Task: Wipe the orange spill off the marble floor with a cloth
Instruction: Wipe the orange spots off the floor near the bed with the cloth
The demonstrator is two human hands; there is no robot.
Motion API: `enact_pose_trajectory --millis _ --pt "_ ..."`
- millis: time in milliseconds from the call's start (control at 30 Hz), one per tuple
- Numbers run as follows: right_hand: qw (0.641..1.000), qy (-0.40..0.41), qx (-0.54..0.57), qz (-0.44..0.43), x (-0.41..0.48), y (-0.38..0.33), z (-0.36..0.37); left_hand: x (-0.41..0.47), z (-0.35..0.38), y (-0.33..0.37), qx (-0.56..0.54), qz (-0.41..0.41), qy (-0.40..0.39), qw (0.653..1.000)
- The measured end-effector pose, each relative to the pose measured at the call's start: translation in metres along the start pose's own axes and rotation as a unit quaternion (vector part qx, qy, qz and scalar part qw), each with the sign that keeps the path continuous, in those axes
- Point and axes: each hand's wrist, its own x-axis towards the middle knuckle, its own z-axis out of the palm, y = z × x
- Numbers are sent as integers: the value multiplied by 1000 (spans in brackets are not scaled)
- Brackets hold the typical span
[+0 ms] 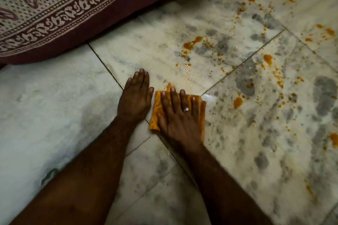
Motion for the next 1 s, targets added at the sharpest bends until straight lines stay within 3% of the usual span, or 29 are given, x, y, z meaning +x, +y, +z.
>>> enact_pose_trajectory --millis 133,300,367,500,700,867,1000 --pt "999 -28 -21 21 31 40 -9 20 -5 -7 1 11 -9 1000" --pt "983 -34 -16 179 -6 69 -16 28 -7 -8 -7 6 4 1000" --pt "978 -35 -16 206 -39 55 -15 26 -5 -6 -5 -11 10 1000" --pt "991 -36 -12 130 -61 3 -8 25 -5 -6 1 -27 12 1000" --pt "1000 -19 0 -5 44 -14 -6 26 -4 -8 -4 -19 28 999" --pt "996 -52 -12 70 111 37 -23 27 -5 -9 19 -20 24 999" --pt "982 -59 -12 180 87 96 -33 27 -5 -7 33 -29 21 999"
